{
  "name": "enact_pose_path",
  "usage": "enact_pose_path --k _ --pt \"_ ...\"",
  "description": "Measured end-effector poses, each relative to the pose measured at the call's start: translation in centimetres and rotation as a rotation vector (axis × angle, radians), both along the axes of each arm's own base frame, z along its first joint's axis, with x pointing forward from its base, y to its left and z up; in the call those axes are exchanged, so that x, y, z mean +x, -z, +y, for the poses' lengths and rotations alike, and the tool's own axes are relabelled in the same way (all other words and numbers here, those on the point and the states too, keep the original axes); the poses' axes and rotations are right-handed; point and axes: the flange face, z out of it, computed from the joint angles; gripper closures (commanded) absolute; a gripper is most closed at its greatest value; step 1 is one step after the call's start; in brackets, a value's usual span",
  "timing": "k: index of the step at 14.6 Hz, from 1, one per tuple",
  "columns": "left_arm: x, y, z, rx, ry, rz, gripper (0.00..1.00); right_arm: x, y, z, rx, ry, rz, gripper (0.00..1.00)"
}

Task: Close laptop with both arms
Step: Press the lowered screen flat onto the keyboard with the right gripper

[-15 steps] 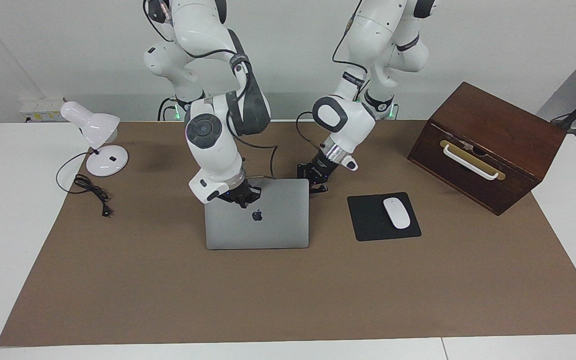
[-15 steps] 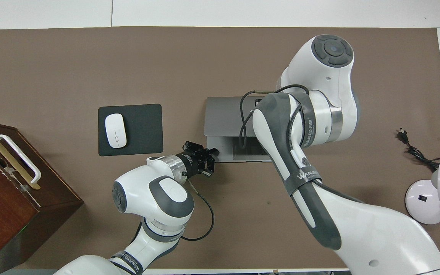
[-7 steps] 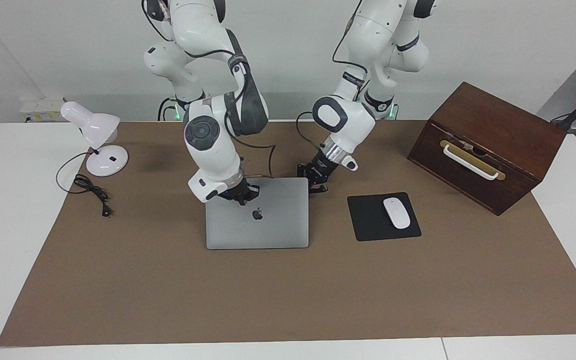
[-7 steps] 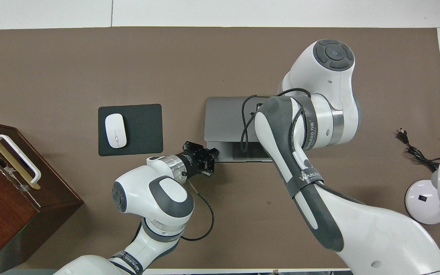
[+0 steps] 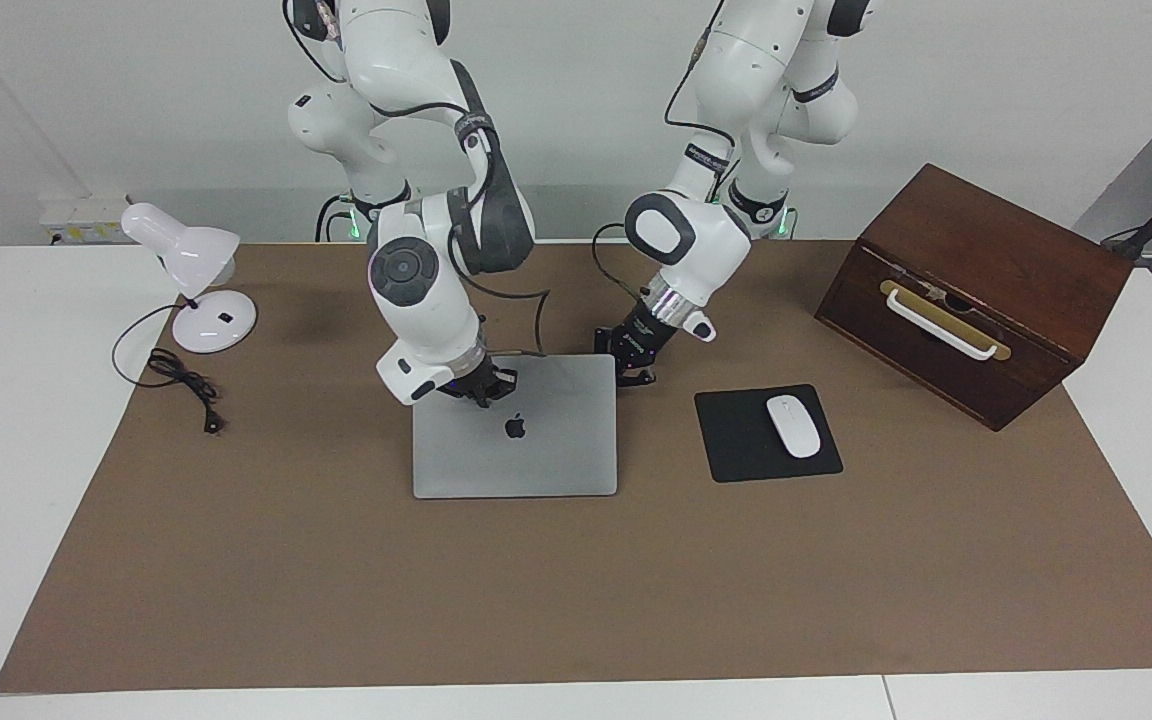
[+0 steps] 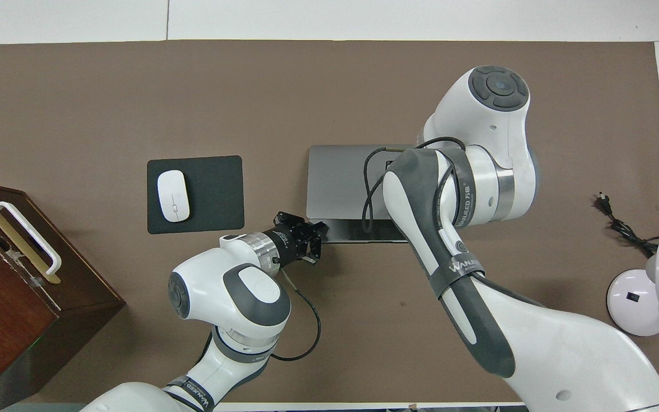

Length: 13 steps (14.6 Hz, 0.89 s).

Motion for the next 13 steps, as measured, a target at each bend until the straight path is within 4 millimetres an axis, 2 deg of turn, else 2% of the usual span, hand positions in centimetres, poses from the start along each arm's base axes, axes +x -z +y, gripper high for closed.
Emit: enact_pose_path --k 13 --pt "0.0 0.0 0.0 0.01 0.024 -0.019 1.0 -1.5 2.1 -0.5 -0.004 0.005 0.054 1.0"
